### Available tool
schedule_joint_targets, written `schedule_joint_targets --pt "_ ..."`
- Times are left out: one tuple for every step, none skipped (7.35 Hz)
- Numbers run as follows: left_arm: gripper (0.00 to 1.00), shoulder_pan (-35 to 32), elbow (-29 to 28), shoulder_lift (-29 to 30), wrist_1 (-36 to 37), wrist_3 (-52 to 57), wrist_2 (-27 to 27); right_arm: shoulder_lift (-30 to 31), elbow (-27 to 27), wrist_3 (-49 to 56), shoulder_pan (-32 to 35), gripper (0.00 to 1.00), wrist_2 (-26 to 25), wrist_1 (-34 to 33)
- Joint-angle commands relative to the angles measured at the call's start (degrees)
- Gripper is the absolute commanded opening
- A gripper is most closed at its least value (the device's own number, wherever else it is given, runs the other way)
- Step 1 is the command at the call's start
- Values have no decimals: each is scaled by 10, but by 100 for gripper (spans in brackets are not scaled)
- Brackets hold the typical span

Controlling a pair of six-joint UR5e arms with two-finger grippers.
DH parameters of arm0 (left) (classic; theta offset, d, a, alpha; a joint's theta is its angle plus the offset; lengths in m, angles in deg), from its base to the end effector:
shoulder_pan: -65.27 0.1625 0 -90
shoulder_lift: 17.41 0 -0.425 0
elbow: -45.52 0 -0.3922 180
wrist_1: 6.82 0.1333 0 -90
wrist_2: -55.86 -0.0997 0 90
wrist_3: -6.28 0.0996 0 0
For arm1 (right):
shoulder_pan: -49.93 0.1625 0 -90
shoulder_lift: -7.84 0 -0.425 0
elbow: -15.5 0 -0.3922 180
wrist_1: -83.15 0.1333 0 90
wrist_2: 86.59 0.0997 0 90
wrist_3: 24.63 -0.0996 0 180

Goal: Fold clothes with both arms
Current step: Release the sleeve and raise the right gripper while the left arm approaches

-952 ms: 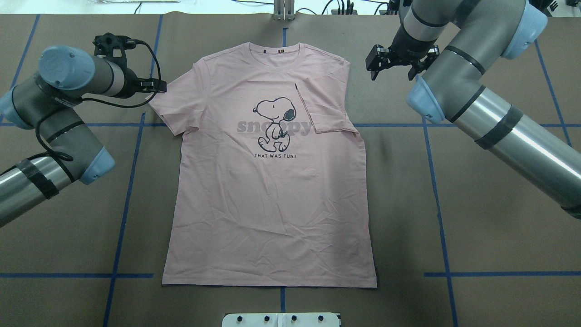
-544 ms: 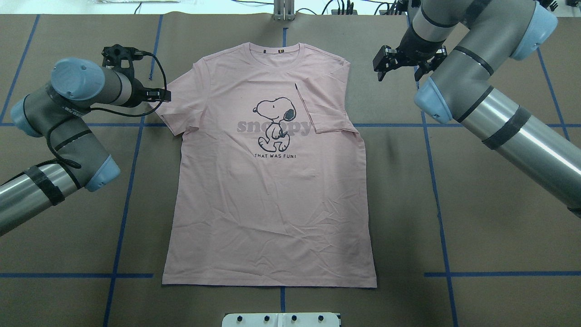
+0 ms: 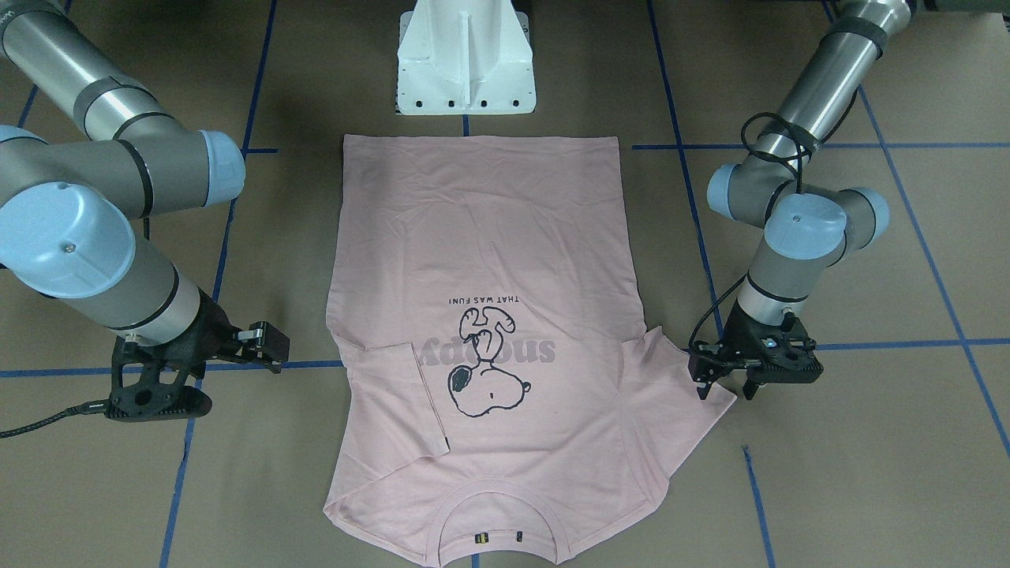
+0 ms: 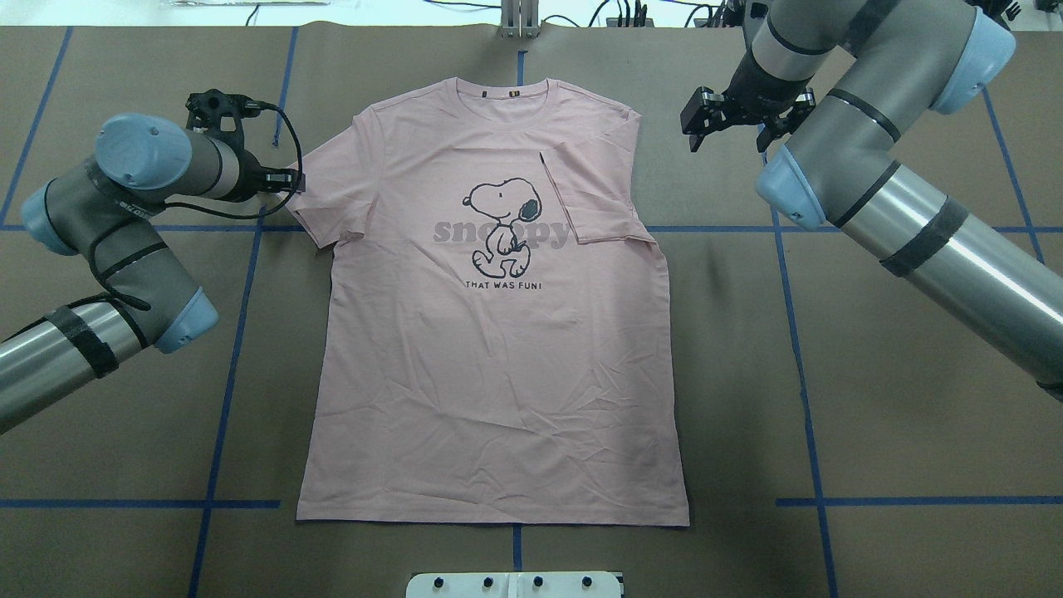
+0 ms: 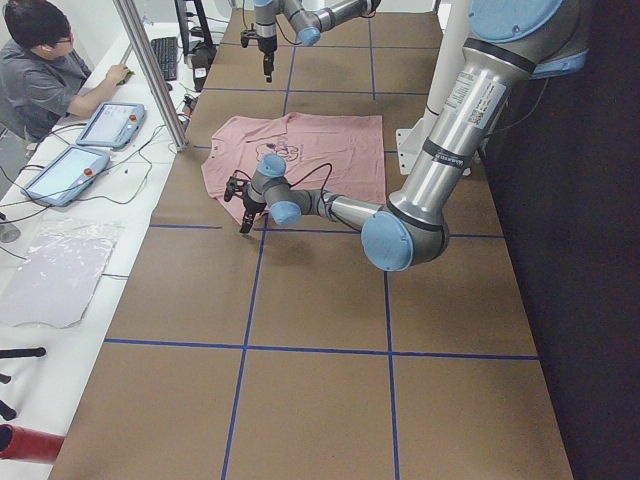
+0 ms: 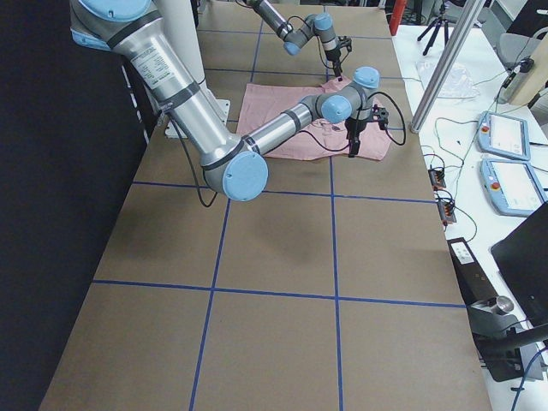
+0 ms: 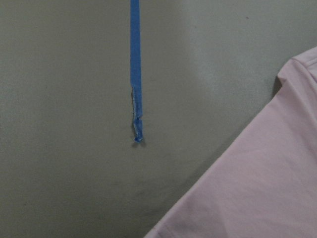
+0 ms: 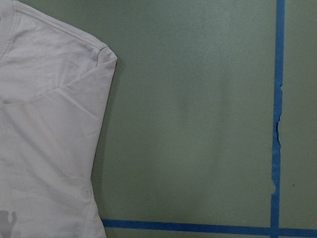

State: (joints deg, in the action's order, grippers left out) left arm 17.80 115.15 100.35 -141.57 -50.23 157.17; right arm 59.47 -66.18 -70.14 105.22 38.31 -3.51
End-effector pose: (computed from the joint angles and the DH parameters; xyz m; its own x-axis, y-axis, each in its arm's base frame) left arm 0.4064 -0.6113 0.4694 0.6870 0.0515 -0.7249 0.2864 0.8975 0.3353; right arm -0.3538 -0.6448 0.3126 0.6860 -0.0190 0.7274 -0.0199 0.9988 0.0449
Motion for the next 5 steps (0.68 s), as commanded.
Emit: schedule_joint_targets --pt "0 0 2 1 0 1 0 0 0 0 0 100 0 0" --pt "0 -1 2 9 11 -4 3 0 1 0 -1 100 -1 0" --pt "0 -2 3 10 12 -6 4 0 2 -1 -3 100 -1 0" --pt "0 -5 22 11 33 -7 10 0 2 -1 -4 100 -1 0" --pt "0 -8 73 17 101 -15 22 1 2 -1 -4 100 0 0"
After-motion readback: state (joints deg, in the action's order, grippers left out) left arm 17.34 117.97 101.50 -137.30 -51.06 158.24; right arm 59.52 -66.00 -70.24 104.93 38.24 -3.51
